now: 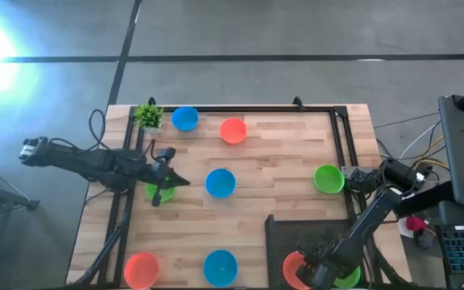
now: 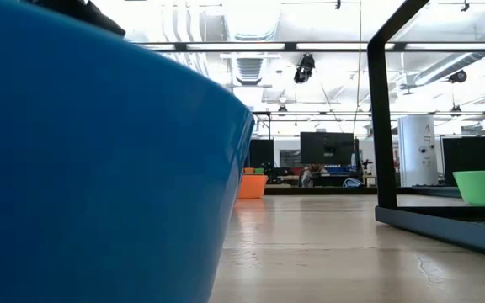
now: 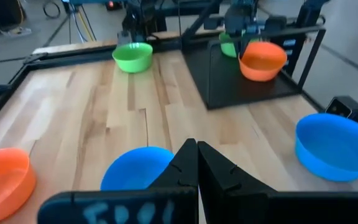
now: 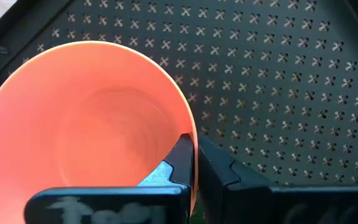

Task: Pick & Place Mini bowls
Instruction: Put the top right orange bowl on the shelf

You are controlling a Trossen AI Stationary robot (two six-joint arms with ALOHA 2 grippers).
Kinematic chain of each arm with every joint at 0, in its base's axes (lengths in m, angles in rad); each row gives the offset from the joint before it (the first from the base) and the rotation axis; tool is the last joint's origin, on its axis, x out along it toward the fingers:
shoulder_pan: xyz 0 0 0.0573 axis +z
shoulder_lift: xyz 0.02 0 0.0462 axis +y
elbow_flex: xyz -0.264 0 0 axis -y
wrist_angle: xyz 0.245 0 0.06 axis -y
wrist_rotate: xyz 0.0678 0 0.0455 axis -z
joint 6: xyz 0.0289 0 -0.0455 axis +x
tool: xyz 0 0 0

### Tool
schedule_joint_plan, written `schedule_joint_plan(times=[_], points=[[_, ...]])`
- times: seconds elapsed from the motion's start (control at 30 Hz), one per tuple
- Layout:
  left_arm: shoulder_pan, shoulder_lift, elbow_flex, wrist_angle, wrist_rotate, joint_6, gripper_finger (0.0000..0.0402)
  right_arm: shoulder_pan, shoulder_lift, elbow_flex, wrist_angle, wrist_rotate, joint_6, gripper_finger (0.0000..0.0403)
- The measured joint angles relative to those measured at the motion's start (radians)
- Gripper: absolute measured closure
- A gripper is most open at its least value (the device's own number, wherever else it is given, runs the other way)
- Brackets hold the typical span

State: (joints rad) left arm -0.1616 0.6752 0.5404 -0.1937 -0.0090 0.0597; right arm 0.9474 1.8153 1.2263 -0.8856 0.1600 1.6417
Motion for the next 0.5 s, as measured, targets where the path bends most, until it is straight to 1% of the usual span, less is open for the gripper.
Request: schedule_joint_plan(times=[0.23,0.5], points=[[0.000,0.169,0.159,-0.043,0.001,0.037,0.0402,0.000,0.000,0.000,0.003,0.000,-0.003,0.0394],[0.000,0.357,0.354,-0.155,0.005,0.082,0.0402,0.000,0.000,-0.001,0.005,-0.002,-0.003,0.0394]])
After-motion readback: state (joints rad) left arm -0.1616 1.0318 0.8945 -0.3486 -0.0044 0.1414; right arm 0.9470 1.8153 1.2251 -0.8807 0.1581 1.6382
